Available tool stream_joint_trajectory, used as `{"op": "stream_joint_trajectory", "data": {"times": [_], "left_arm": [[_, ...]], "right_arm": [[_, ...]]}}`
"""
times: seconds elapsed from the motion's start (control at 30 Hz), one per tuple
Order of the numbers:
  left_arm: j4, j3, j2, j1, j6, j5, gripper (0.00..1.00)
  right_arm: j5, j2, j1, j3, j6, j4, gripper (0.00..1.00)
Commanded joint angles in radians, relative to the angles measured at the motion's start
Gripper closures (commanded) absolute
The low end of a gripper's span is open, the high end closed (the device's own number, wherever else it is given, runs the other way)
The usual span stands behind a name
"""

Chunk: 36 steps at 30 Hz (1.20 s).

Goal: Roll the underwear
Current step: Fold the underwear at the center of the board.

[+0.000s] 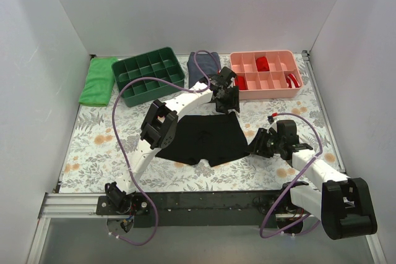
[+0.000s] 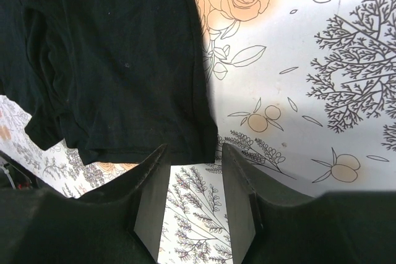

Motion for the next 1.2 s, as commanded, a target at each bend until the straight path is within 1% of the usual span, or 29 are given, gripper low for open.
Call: {"op": "stream_joint_trajectory", "data": {"times": [0.0, 0.1, 0.23, 0.27, 0.3, 0.33, 0.37, 0.43, 0.47, 0.5, 0.57, 0.6, 0.63, 0.7, 0.87, 1.0, 1.17], "left_arm": [[0.001, -0.006, -0.021, -0.002, 0.017, -0.012, 0.52], [0.004, -0.016, -0.025, -0.001, 0.019, -0.015, 0.56], [-0.002, -0.014, -0.024, -0.001, 0.025, -0.011, 0.62], [-0.004, -0.011, -0.022, -0.002, 0.025, -0.008, 0.64], [-0.005, -0.011, -0.021, -0.002, 0.025, -0.005, 0.67], [-0.005, -0.011, -0.018, -0.002, 0.025, 0.000, 0.71], [-0.005, -0.014, -0.018, -0.001, 0.025, 0.003, 0.74], [-0.004, -0.022, -0.019, -0.002, 0.028, 0.004, 0.77], [-0.004, -0.022, -0.018, -0.002, 0.031, 0.006, 0.81], [-0.004, -0.022, -0.019, -0.001, 0.034, 0.006, 0.83], [-0.002, -0.022, -0.018, -0.001, 0.039, 0.012, 0.93], [-0.002, -0.023, -0.016, -0.004, 0.039, 0.017, 1.00], [-0.002, -0.023, -0.018, -0.002, 0.040, 0.017, 1.00], [0.001, -0.022, -0.018, -0.002, 0.042, 0.027, 1.00], [0.005, -0.030, -0.044, -0.001, 0.042, 0.040, 1.00], [0.018, -0.056, -0.080, -0.002, 0.040, 0.049, 1.00], [0.036, -0.089, -0.131, -0.002, 0.033, 0.054, 1.00]], "right_arm": [[-0.014, 0.020, 0.006, -0.033, -0.017, 0.018, 0.53], [-0.031, 0.035, 0.006, -0.038, -0.008, 0.036, 0.58], [-0.048, 0.022, 0.007, -0.044, -0.006, 0.043, 0.70], [-0.049, 0.022, 0.006, -0.045, -0.004, 0.046, 0.72], [-0.054, 0.020, 0.007, -0.045, -0.004, 0.046, 0.72], [-0.060, 0.023, 0.007, -0.047, -0.004, 0.046, 0.77], [-0.063, 0.026, 0.007, -0.045, -0.008, 0.049, 0.78], [-0.071, 0.034, 0.009, -0.044, -0.012, 0.049, 0.78], [-0.071, 0.037, 0.009, -0.042, -0.014, 0.047, 0.78], [-0.069, 0.041, 0.010, -0.041, -0.014, 0.049, 0.78], [-0.069, 0.046, 0.012, -0.041, -0.014, 0.052, 0.78], [-0.069, 0.046, 0.015, -0.039, -0.012, 0.052, 0.85], [-0.071, 0.042, 0.015, -0.039, -0.012, 0.052, 0.94], [-0.068, 0.026, 0.015, -0.038, -0.011, 0.056, 0.99], [-0.072, -0.055, 0.015, -0.038, -0.011, 0.066, 0.99], [-0.063, -0.179, 0.018, -0.028, -0.004, 0.055, 0.99], [-0.078, -0.213, 0.023, 0.022, -0.026, -0.006, 0.99]]}}
